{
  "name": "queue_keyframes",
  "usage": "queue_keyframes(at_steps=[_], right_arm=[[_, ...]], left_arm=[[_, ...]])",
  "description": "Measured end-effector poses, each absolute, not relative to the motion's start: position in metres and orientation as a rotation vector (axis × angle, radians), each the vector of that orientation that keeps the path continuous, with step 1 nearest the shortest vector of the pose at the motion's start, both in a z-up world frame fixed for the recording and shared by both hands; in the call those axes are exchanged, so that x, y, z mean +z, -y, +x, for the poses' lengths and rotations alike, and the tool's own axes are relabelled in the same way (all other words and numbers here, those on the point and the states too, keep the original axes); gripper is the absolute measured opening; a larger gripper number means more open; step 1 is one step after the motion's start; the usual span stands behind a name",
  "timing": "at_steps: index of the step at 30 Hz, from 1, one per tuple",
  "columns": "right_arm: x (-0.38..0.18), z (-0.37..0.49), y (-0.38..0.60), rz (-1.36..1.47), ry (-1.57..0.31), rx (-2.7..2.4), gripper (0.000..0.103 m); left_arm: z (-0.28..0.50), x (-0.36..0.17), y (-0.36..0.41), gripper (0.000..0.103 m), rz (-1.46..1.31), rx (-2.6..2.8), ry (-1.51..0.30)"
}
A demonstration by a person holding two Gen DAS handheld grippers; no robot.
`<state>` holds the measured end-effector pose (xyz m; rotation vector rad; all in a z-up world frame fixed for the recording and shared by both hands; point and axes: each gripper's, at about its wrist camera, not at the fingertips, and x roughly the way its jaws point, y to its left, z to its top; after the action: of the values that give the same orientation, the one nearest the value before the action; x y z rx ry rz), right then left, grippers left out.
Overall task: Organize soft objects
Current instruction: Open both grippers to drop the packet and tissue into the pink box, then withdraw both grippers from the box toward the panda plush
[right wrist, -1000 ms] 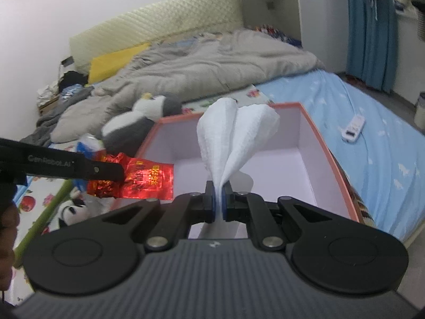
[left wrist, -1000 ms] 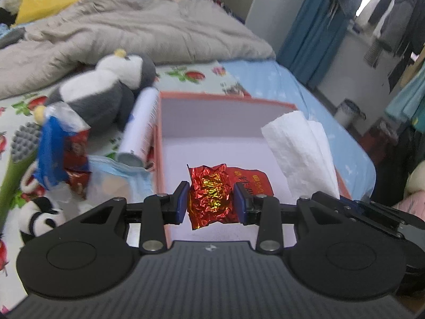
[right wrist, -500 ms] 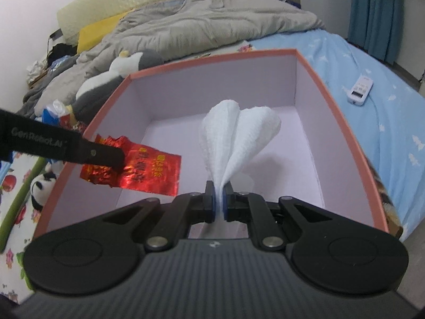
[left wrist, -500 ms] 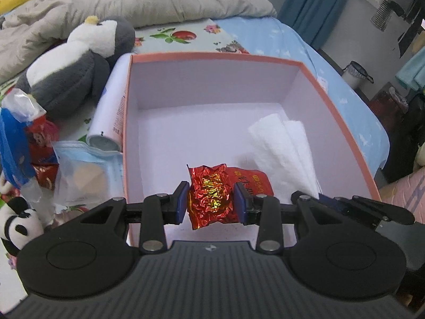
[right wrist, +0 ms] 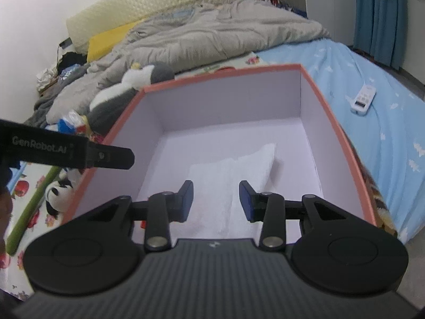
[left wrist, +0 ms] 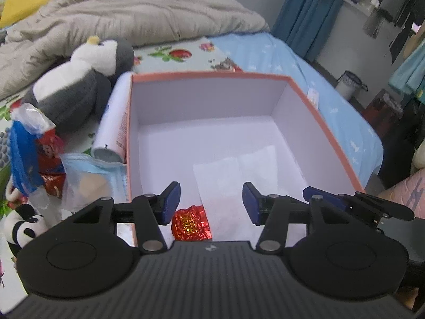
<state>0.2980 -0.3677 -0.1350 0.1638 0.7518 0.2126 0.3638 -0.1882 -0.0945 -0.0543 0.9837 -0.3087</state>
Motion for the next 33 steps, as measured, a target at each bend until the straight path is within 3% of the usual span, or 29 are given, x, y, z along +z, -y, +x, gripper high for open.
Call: queue_keyframes(at_steps=[18,33], right_arm=[[-0.05,0.239,0.338,0.151,-0.512,0.306,0.041],[-0.039,0.209,0.292,0.117,-0.495,0.389,0.041]], left_arm=[[0.275,-0.011,0.137,0.058,-0.154,-0.29,-0.739],[0.222,0.0,0.068,0.06,-0.21,-0.192,-0.676]])
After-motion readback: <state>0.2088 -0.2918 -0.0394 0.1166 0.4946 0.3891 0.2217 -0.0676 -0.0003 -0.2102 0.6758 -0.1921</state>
